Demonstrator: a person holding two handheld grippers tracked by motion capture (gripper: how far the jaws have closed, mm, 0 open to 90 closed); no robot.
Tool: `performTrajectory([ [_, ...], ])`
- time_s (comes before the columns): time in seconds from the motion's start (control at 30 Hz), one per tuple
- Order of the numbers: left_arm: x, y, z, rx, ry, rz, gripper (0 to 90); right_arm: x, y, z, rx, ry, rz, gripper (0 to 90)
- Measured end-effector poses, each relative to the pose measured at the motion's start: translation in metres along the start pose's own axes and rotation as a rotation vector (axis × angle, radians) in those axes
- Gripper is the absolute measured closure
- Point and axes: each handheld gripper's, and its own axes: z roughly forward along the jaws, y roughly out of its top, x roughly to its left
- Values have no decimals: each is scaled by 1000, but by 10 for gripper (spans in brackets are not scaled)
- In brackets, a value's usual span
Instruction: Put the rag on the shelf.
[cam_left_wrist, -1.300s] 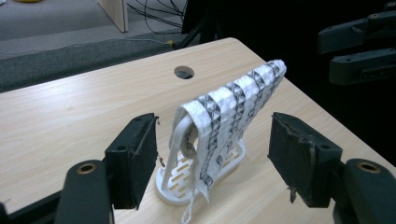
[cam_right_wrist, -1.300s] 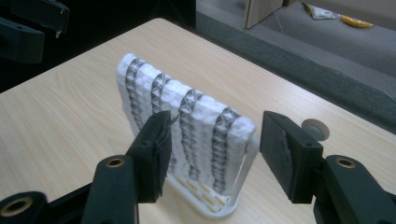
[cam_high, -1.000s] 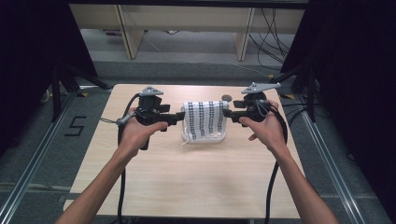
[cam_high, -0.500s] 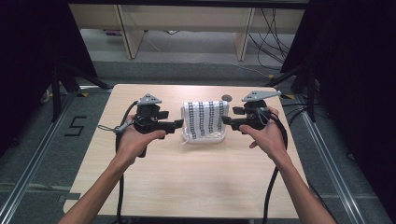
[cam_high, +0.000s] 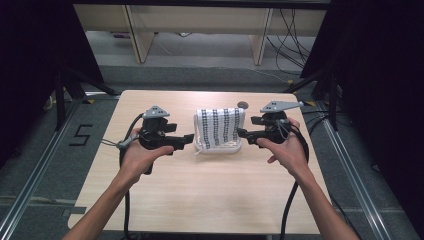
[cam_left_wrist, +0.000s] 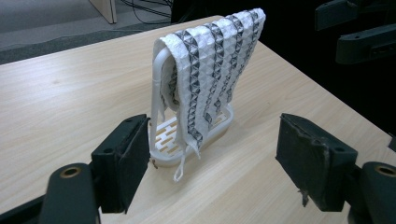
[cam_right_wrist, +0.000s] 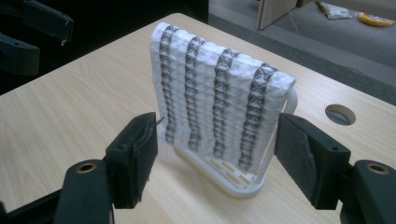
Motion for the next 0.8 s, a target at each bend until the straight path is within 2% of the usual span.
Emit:
performTrajectory([
  [0.07,0,-1,-1,0,-6,-1,250,0,-1,0,-2,1,-6,312],
  [0.13,0,-2,-2,-3,-8,-4,250,2,-2,-2,11,9,8,311],
  [0.17,2,-3,-4,8,-8,8,250,1,-3,-1,1,11,-1,310],
  [0.2,1,-4,-4,-6,-10,-8,249,2,-4,-1,2,17,7,310],
  [0.33,1,-9,-8,-16,-19,-13,250,2,-8,-4,7,21,-12,306],
  [0.37,0,-11,-9,-21,-22,-13,250,3,-10,-5,3,12,8,302],
  [0.4,0,-12,-10,-20,-26,-12,250,3,-11,-6,7,18,-1,299],
  [0.43,0,-13,-10,-19,-28,-13,250,5,-12,-7,16,20,23,299],
  [0.47,0,-15,-11,-17,-24,-13,250,3,-12,-7,1,19,-4,299],
  [0.57,0,-19,-12,-12,-26,-8,250,5,-15,-7,-1,32,8,299],
  [0.6,0,-21,-12,-17,-29,-10,249,5,-16,-7,-2,34,-6,299],
  [0.67,0,-21,-12,-12,-28,-12,250,7,-17,-8,3,34,11,298],
  [0.77,-1,-25,-14,-13,-31,-4,250,7,-20,-7,-10,47,-18,297],
  [0.8,-1,-25,-14,-13,-31,-4,250,9,-21,-8,1,46,8,296],
])
